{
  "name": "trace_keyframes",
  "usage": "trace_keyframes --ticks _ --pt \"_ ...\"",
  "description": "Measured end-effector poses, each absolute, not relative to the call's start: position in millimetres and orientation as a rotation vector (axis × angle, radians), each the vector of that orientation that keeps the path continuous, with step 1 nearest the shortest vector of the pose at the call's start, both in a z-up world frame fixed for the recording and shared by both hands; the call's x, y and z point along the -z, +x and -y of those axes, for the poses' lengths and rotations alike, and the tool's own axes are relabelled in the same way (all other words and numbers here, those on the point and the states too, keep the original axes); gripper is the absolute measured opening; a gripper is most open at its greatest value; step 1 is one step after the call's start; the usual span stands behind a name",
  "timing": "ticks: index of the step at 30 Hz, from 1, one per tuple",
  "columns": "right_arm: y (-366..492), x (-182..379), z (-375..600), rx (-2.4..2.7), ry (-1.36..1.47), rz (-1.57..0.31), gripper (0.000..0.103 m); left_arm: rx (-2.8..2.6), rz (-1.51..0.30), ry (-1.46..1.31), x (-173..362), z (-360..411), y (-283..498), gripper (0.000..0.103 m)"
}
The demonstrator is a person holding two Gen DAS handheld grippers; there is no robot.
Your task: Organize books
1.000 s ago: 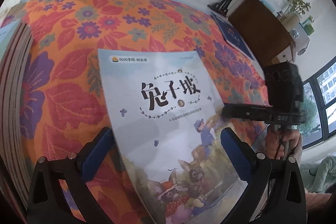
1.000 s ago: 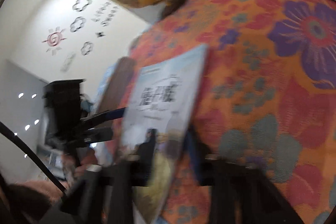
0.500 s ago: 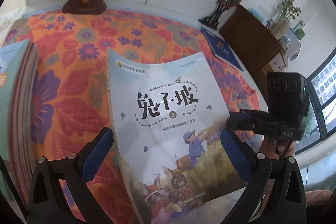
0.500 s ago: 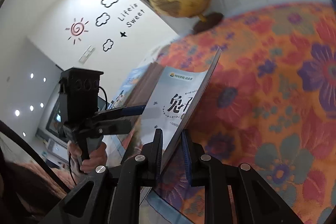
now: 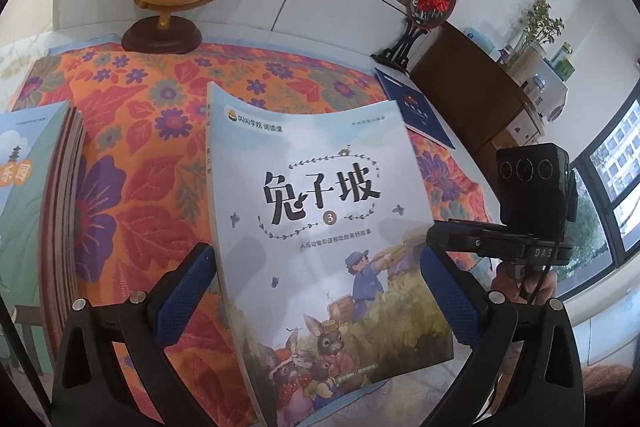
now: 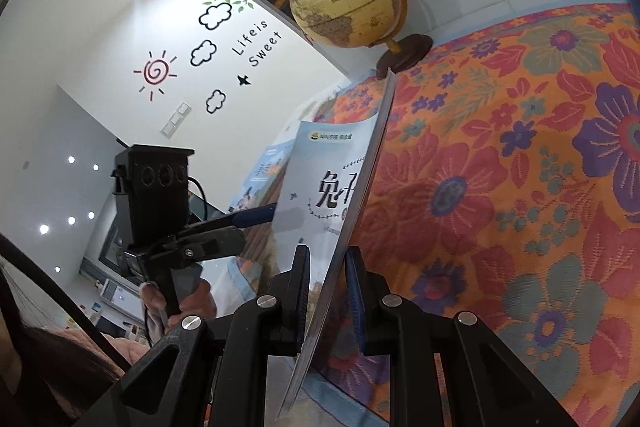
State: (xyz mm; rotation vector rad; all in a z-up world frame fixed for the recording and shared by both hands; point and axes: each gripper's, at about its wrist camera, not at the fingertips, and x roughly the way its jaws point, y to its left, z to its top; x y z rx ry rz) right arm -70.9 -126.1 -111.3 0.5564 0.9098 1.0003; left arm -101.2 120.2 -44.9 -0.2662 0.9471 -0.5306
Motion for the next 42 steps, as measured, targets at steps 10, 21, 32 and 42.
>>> trace_keyframes --ticks 10,21,32,42 --pt "-48 120 115 -0.833 0.677 -1.082 0.019 0.501 -1.035 -0.347 41 -127 -79 0.101" --pt "-27 70 101 -0.839 0.721 -1.103 0.019 0.422 -0.976 -0.289 -6 -135 -82 0.101" --pt "-27 43 63 -0.897 0.724 -1.148 0.019 0.376 -0.897 -0.319 -41 -175 -95 0.101" --pt "-28 28 -11 -0.971 0.711 -1.182 0.019 0.285 -0.857 -0.324 -57 -233 -102 0.101"
